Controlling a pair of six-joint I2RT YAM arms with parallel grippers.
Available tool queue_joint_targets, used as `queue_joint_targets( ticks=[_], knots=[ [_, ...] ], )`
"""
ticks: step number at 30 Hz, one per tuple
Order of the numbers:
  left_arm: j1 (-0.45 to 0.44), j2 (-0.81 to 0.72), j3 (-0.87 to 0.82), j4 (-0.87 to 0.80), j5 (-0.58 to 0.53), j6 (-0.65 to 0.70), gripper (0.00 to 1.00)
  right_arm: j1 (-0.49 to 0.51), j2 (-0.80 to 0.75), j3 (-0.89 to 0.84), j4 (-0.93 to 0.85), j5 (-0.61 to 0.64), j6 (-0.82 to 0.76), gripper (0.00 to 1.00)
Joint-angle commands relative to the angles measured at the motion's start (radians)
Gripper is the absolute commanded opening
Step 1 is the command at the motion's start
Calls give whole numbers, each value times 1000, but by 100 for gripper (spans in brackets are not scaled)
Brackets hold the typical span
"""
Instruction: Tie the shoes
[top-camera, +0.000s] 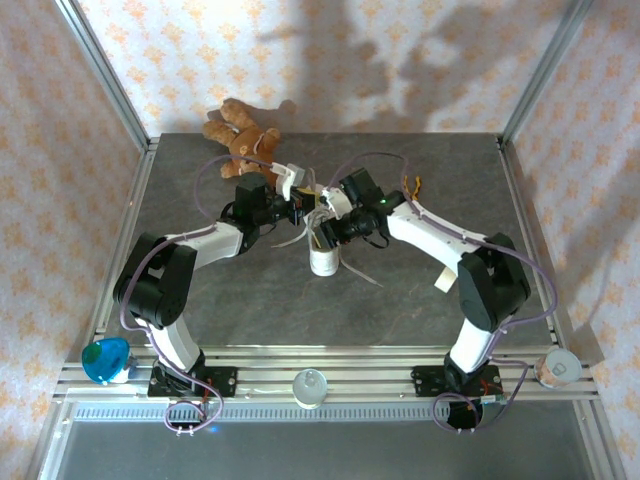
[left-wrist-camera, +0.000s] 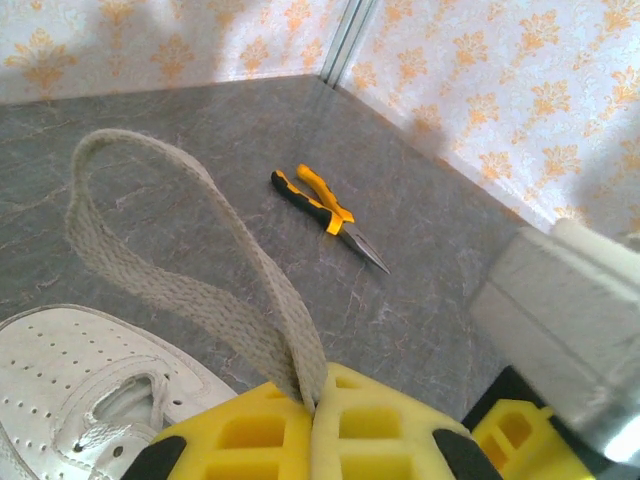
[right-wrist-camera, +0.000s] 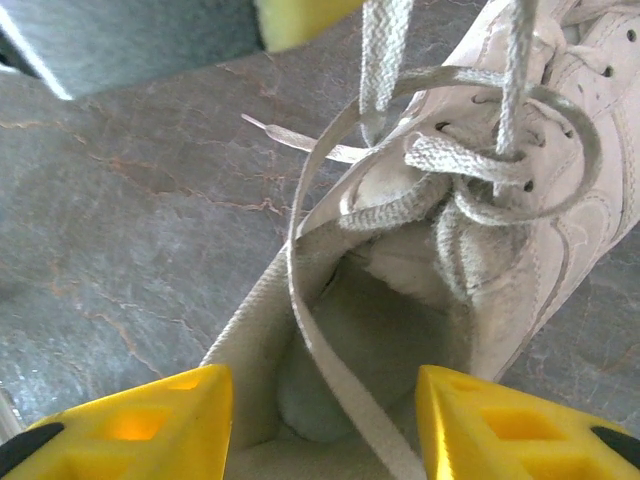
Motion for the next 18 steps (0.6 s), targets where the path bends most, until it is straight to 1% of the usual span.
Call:
queue_joint_targets(
  ticks=[1, 5, 7, 8, 10, 13, 15, 18],
  knots=[
    [4, -1, 37, 7, 17, -11, 0, 8, 30, 42, -44, 37, -73, 52],
    [4, 1, 41, 5, 17, -11, 0, 12, 54, 54, -59, 59, -105, 51],
    [4, 1, 43, 5, 17, -13, 0, 13, 59, 51, -62, 65, -118, 49],
    [4, 3, 45, 3, 17, -14, 0, 13, 61, 48, -62, 65, -125, 46],
    [4, 4, 47, 1, 18, -14, 0, 14, 58, 46, -62, 66, -131, 34],
    [4, 6, 51, -2, 17, -13, 0, 14, 39, 33, -54, 65, -141, 11],
    [4, 7, 54, -2, 19, -11, 0, 13, 23, 25, -49, 67, -146, 1],
    [3, 10, 58, -8, 22, -10, 0, 12, -6, 21, -50, 77, -148, 0]
  ],
)
